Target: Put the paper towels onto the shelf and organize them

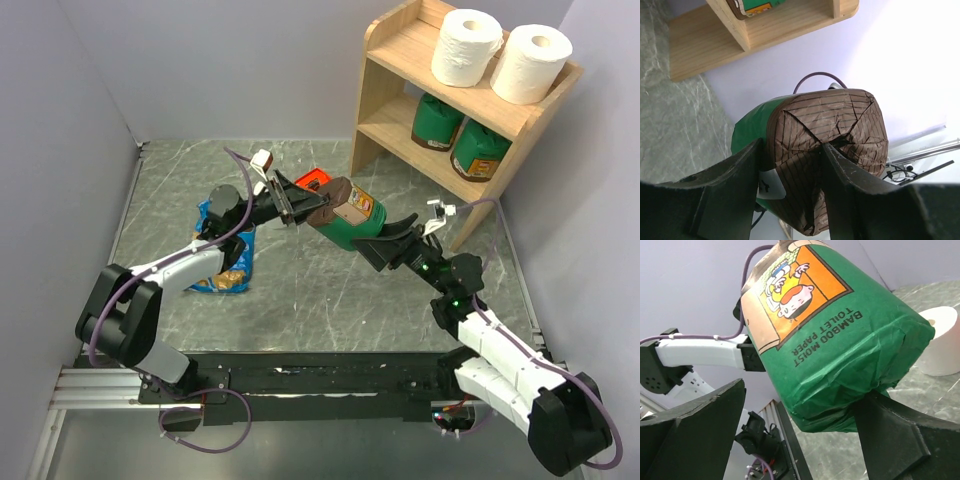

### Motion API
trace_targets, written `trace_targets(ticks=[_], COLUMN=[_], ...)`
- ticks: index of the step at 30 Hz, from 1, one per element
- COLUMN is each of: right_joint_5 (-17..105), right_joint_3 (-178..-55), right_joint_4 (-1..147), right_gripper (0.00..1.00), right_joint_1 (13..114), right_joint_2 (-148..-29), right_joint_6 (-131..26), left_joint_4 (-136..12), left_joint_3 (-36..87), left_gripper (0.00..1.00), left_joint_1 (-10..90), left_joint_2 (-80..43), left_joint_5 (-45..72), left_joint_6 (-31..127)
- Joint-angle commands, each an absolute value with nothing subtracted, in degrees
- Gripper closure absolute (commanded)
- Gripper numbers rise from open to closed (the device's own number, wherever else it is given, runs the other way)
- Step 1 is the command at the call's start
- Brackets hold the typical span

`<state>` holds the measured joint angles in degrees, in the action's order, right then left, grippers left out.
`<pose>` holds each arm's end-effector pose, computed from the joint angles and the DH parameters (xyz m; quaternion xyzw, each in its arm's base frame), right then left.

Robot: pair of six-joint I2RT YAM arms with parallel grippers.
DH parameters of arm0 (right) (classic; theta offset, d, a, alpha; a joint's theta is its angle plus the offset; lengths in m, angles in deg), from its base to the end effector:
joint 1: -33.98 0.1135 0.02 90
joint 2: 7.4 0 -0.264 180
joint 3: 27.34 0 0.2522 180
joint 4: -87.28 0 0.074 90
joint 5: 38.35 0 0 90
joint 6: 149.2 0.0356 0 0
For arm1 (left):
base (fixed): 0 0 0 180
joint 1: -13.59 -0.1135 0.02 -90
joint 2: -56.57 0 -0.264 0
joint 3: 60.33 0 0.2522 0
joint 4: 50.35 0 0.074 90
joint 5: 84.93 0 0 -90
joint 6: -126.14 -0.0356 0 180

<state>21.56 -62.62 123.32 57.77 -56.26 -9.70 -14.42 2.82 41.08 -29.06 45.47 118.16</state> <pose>0.1651 0.0923 0.2931 -0.0909 0.5714 0.5949 0.5580 0.2832 -0.1734 0.3038 -0.0254 0.6409 -0.7251 0.2505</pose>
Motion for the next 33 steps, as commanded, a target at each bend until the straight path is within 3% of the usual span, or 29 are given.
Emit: trace_targets(ticks=[1, 4, 8, 14, 18, 22, 30, 33], right_joint_5=[18.2, 17.9, 19.0, 19.2, 19.7, 20.2, 26.9, 29.4], right_joint_3=[-65.1, -65.0, -64.0, -64.1, -63.8, -65.4, -73.3, -76.6], right_joint_4=[131.9, 132.8, 132.8, 131.4, 129.6, 118.3, 78.2, 67.7], right_gripper=[0.12, 0.20, 0.42, 0.59, 0.63, 0.67, 0.70, 0.70], right_joint_1=[57.5, 57.5, 57.5, 57.5, 57.5, 57.5, 57.5, 57.5], right_joint_2=[-56.9, -56.6, -55.4, -53.9, -53.2, -49.2, -41.7, -43.1], right_joint_6=[-8.6, -8.4, -8.6, -10.4, -10.7, -14.5, -30.9, -36.0], left_joint_4=[-7.2, -5.6, -6.3, -11.5, -16.7, -25.1, -60.6, -69.1], left_joint_3=[2.7, 2.2, 2.0, 2.6, 2.7, 5.1, 17.6, 21.7], left_gripper=[0.46, 0.45, 0.43, 0.33, 0.24, 0.16, 0.01, 0.03], left_joint_1=[43.2, 44.0, 44.2, 44.3, 44.3, 43.2, 39.3, 36.4], left_joint_2=[-30.7, -31.9, -32.4, -31.0, -29.3, -27.2, -22.5, -21.2], left_joint_5=[45.6, 45.6, 45.4, 44.4, 43.0, 40.7, 17.9, 12.7], left_joint_6=[119.4, 119.7, 118.9, 113.6, 110.4, 104.9, 88.7, 85.6])
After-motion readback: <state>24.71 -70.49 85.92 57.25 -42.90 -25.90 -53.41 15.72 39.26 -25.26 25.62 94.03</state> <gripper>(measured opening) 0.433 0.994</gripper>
